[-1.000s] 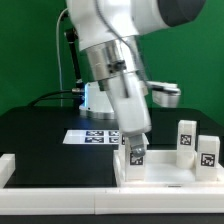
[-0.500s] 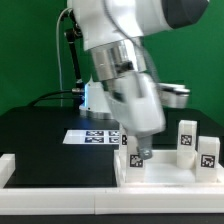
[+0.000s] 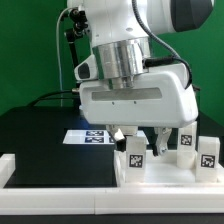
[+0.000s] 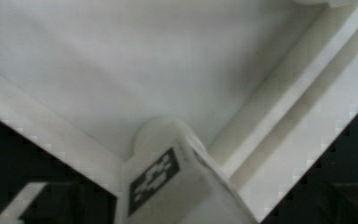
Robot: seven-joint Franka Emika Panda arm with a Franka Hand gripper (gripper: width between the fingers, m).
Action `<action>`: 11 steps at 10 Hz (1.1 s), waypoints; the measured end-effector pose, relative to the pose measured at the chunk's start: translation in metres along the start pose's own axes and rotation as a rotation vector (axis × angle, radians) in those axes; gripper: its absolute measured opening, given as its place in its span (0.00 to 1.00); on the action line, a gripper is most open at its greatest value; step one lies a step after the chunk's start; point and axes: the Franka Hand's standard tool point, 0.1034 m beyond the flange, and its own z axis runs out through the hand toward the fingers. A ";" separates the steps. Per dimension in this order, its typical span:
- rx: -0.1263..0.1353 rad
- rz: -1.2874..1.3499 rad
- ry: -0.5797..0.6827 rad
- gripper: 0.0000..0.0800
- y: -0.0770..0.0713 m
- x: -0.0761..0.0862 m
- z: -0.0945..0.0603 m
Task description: Assemble square table
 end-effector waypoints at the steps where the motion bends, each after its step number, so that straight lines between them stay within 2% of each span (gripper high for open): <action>1: -0.040 -0.272 0.024 0.81 0.001 0.003 -0.001; 2: -0.071 -0.561 0.037 0.81 0.000 0.005 -0.002; 3: -0.075 -0.630 0.035 0.81 0.000 0.005 -0.002; 5: -0.071 -0.572 0.036 0.80 0.000 0.005 -0.002; 6: -0.068 -0.538 0.037 0.58 0.000 0.005 -0.002; 7: -0.067 -0.460 0.039 0.58 0.000 0.005 -0.002; 8: -0.068 -0.399 0.042 0.37 0.002 0.006 -0.002; 10: -0.059 -0.217 0.048 0.37 0.003 0.007 -0.002; 11: -0.047 -0.029 0.053 0.37 0.003 0.008 -0.002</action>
Offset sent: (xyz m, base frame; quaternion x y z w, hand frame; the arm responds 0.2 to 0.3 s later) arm 0.0000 0.0000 0.0000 0.0000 0.0000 0.0650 0.9979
